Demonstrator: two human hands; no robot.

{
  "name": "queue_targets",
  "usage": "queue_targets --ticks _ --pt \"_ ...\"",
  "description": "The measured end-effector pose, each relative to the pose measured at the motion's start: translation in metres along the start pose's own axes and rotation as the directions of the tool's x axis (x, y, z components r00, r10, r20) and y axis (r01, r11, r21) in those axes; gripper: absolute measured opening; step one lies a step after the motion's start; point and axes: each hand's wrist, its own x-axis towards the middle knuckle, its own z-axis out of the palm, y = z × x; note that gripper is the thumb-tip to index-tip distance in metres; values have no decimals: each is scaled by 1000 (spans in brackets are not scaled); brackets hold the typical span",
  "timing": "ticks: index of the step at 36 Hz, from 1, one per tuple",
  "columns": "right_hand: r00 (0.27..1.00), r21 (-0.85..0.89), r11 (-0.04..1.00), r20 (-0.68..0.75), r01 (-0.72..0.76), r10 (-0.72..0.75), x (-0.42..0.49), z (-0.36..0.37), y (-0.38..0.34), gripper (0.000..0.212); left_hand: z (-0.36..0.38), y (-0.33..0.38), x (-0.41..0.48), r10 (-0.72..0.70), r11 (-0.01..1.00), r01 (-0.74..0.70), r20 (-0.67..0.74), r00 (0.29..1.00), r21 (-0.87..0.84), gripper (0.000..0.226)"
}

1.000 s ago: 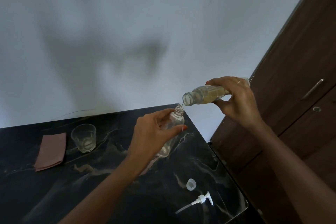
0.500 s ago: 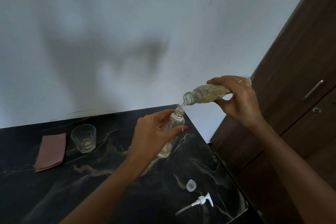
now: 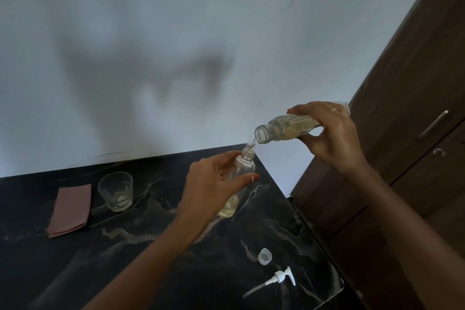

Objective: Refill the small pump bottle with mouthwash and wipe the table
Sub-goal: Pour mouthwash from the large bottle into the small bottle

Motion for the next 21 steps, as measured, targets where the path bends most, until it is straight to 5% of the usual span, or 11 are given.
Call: queue_targets --ticks 21 --pt "1000 -9 1000 7 9 -9 3 -3 2 39 2 -1 1 -8 1000 8 1 1000 13 53"
